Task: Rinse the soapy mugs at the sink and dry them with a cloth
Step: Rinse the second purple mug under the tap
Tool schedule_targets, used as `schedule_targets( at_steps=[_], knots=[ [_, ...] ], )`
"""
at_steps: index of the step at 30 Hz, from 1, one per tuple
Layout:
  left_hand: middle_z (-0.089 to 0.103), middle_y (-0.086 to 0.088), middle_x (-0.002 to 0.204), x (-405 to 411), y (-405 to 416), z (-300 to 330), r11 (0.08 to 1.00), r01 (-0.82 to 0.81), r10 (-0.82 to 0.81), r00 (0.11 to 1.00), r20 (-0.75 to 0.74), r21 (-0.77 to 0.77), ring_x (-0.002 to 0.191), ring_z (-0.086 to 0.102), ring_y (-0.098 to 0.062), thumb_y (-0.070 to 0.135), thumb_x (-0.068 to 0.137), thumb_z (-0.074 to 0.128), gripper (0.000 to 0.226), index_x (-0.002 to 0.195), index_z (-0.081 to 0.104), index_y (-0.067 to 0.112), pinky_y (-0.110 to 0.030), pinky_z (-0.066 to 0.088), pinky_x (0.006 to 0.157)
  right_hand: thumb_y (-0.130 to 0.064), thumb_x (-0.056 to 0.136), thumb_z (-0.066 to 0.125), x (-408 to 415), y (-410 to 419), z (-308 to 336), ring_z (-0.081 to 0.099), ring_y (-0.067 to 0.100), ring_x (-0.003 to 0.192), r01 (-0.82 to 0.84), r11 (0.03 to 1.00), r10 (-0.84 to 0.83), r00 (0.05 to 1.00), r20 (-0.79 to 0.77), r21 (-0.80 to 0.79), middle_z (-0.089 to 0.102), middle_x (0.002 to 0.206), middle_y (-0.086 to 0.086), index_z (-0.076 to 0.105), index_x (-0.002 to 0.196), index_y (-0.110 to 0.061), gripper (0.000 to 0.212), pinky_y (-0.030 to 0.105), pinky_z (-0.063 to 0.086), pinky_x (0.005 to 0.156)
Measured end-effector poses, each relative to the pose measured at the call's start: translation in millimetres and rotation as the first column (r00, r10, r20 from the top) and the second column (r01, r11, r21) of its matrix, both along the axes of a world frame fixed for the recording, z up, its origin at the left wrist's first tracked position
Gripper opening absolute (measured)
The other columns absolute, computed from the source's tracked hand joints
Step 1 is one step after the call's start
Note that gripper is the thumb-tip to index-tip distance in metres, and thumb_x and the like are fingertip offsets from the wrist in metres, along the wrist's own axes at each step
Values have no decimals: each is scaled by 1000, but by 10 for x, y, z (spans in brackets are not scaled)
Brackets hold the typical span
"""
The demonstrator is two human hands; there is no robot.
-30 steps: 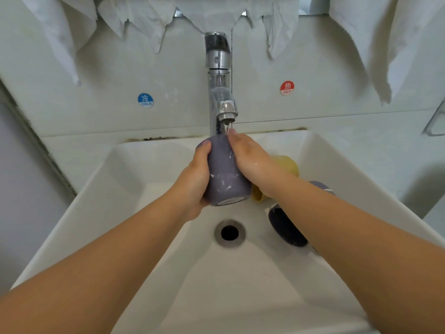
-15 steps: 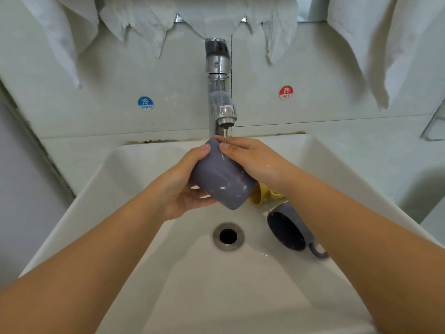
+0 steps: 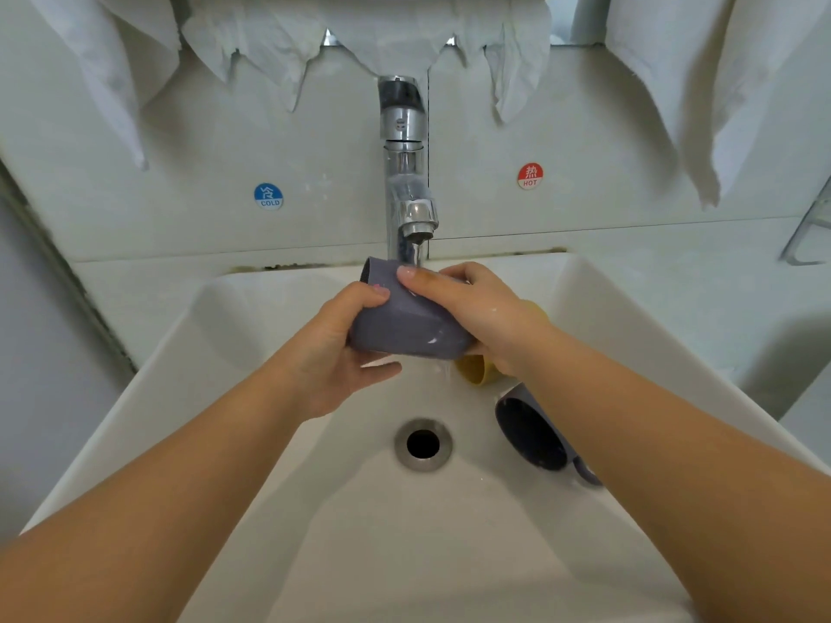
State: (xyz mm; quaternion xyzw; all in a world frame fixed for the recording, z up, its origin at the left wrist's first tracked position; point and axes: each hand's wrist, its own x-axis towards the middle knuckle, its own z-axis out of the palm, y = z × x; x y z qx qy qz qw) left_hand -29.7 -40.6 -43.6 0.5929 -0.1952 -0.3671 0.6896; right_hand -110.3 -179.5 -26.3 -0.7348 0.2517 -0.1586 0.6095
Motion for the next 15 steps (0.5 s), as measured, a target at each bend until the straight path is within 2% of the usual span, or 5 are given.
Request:
schedule_targets(
  at_steps=[2, 5, 8, 10, 15],
  knots=[
    [68, -1, 114, 24, 21, 5, 988, 21, -36, 994, 101, 153, 101, 65, -20, 44, 75, 66, 45, 115, 60, 26, -38, 51, 84, -51, 82, 67, -24, -7, -12, 63, 10, 85, -24, 991, 33, 997, 72, -130, 63, 98, -6, 57, 112, -21, 43, 20, 49, 67],
    [69, -3, 97, 1, 44, 33, 971, 17, -41, 994, 97, 237, 83, 67, -22, 40, 90, 59, 18, 99, 66, 25, -37, 55, 82, -38, 91, 60, -30, -20, -41, 58, 6, 93, -85, 968, 111, 989, 97, -236, 58, 101, -12, 58, 112, -26, 24, 12, 43, 69],
    [69, -6, 91, -43, 18, 44, 980, 5, -22, 996, 83, 199, 77, 68, -24, 35, 93, 57, 17, 97, 66, 21, -40, 57, 82, -41, 86, 66, -30, -26, -30, 54, 9, 96, -43, 975, 71, 990, 123, -217, 49, 116, -7, 46, 133, -26, 54, 12, 43, 68],
    [68, -8, 93, -74, -22, 46, 988, -25, 17, 999, 50, 150, 80, 69, -25, 36, 93, 58, 18, 97, 65, 19, -41, 58, 79, -44, 78, 74, -29, -19, -31, 54, 10, 96, 38, 983, -8, 986, 169, -180, 48, 120, -5, 40, 133, -24, 67, 11, 43, 63],
    [67, -10, 100, -89, -59, 36, 991, -126, 129, 990, -59, 43, 92, 68, -28, 41, 91, 59, 22, 100, 62, 21, -44, 58, 80, -40, 75, 78, 17, 64, -145, 49, -8, 81, -29, 978, 69, 980, 189, -205, 49, 108, -14, 38, 127, -27, 67, -1, 40, 49]
  ],
)
